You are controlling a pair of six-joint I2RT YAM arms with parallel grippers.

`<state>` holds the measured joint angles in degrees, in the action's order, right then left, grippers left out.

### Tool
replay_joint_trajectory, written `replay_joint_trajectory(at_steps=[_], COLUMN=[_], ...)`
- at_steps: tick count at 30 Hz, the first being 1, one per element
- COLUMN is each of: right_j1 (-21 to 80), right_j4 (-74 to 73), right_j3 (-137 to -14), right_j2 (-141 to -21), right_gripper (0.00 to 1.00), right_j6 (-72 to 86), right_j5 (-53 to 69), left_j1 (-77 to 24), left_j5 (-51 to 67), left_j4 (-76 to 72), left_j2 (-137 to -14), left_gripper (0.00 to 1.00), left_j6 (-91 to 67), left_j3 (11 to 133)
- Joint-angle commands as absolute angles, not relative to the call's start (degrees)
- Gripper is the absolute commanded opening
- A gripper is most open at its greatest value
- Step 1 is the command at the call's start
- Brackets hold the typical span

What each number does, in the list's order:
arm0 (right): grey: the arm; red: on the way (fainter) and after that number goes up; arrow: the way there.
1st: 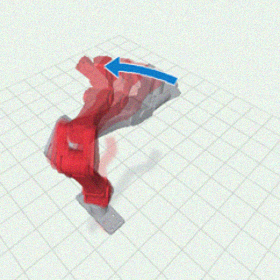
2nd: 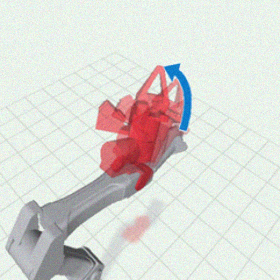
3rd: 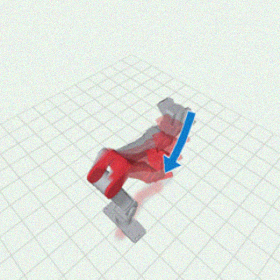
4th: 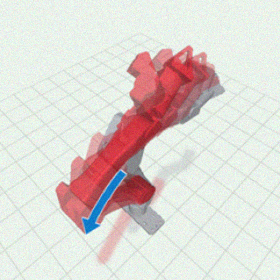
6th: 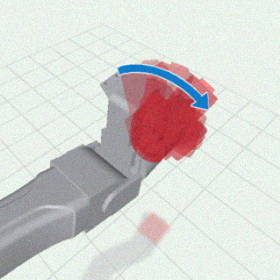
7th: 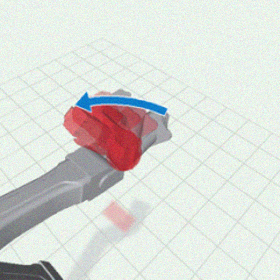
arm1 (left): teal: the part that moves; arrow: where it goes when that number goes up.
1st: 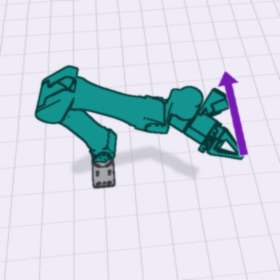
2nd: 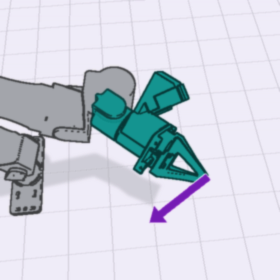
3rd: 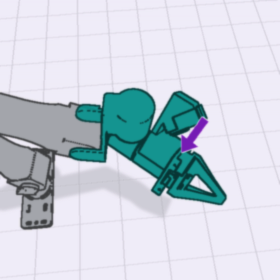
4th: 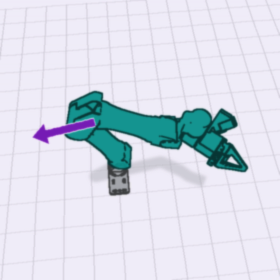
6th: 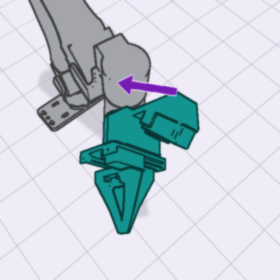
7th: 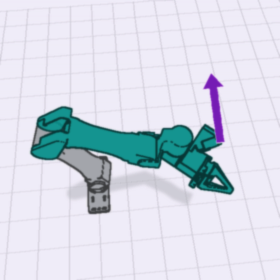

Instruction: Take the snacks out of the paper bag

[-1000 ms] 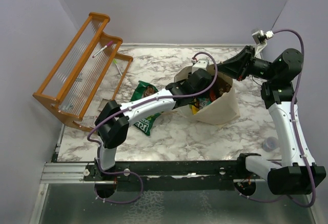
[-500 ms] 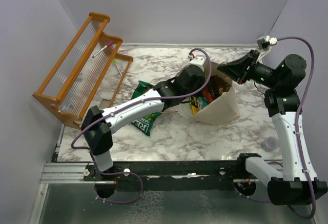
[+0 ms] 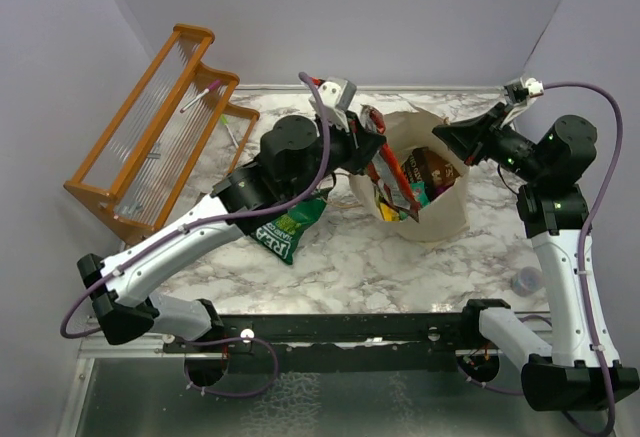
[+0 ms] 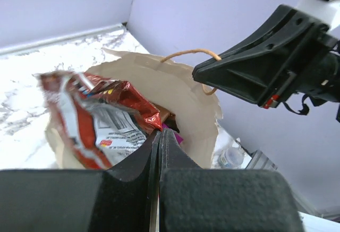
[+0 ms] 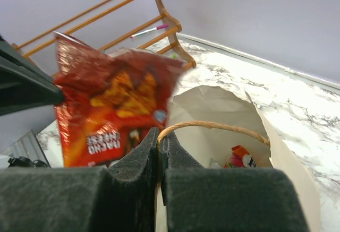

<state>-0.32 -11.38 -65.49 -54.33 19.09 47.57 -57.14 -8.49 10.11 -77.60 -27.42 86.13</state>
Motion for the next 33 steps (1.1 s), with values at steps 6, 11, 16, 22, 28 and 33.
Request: replay_joint_trajectory(at_steps=[6, 11, 16, 22, 28, 33], right_j1=[-0.04, 0.00, 0.00, 0.00, 0.00, 0.00], right_j4=[-13.21, -13.36, -12.94, -12.51, -12.80, -13.09], right_j3=[-65.01, -64.35, -63.94, -63.79, -63.98, -63.87], right_j2=[-53.81, -53.45, -53.54, -53.78, -53.59, -53.07], right_gripper=[0.02, 0.02, 0.02, 0.01, 0.02, 0.02], right_j6=[16.77, 16.15, 16.06, 16.08, 15.62, 15.38], right_j5=[43.11, 41.48, 41.16, 41.07, 40.38, 40.00], left_j1=[-57.43, -57.41, -57.44, -57.47, -57.47, -57.43], left_j5=[-8.79, -14.81, -24.63, -33.67, -42.17, -51.33], left_j4=[5.32, 11.58, 17.00, 27.13, 34.93, 38.92], left_j2=[-65.51, -60.69, -53.98, -49.07, -48.07, -51.15], left_gripper=[0.00, 0.00, 0.00, 0.00, 0.00, 0.00], left_j6=[-16.10, -9.84, -6.25, -6.34, -9.65, -13.64], left_j3=[87.30, 91.56, 90.88, 89.45, 83.87, 78.59])
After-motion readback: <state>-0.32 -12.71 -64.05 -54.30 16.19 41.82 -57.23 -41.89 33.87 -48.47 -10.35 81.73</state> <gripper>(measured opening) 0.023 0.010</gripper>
